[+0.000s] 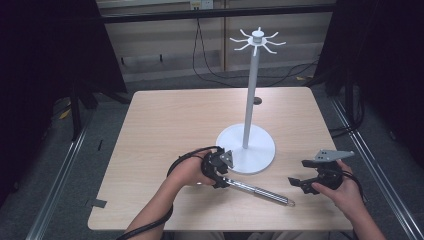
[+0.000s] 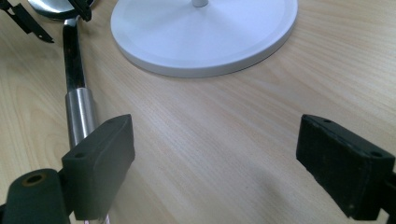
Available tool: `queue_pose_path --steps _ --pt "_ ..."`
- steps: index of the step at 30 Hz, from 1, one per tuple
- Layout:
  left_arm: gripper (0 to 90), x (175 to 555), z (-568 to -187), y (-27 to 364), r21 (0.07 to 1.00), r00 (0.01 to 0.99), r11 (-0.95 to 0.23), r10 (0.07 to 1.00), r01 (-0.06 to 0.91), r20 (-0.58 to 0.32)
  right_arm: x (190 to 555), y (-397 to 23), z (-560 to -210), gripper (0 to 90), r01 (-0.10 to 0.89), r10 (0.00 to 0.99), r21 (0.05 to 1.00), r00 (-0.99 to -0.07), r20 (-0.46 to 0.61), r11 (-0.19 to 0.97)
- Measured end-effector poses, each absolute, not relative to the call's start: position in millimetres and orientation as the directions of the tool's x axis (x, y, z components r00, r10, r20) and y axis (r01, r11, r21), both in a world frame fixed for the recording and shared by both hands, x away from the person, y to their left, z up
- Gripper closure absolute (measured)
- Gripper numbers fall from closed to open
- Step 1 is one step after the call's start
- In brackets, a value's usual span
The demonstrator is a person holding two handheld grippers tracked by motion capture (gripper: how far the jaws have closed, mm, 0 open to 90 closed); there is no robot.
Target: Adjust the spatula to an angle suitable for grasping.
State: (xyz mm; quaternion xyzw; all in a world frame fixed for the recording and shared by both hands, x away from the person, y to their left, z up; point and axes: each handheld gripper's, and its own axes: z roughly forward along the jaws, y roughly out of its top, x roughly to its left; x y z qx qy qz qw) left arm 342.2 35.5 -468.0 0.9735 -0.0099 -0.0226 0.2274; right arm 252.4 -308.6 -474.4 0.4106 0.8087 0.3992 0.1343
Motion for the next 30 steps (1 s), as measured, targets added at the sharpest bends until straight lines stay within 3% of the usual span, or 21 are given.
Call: queue_pose_path --steps 11,13,18,24,30 --pt "59.4 342 -473 28 0.452 0.997 -0.892 -0.023 0.010 -0.068 252 -308 -475 10.7 0.560 0.771 0.753 -0.627 0.112 0.347" --pt "59.6 343 -473 28 0.423 0.995 -0.906 -0.063 -0.027 -0.071 252 -308 -475 10.7 0.560 0.770 0.752 -0.628 0.111 0.348" --pt "61.8 341 -475 26 0.438 0.996 -0.899 -0.041 -0.004 -0.074 252 -308 -476 10.7 0.562 0.771 0.752 -0.627 0.114 0.346" --pt "65.7 340 -472 23 0.381 0.994 -0.921 -0.099 -0.073 -0.050 253 -307 -477 10.7 0.562 0.769 0.749 -0.629 0.112 0.351" --pt "70.0 335 -472 22 0.375 0.992 -0.925 -0.102 -0.066 -0.077 253 -307 -477 10.7 0.564 0.771 0.748 -0.627 0.112 0.351"
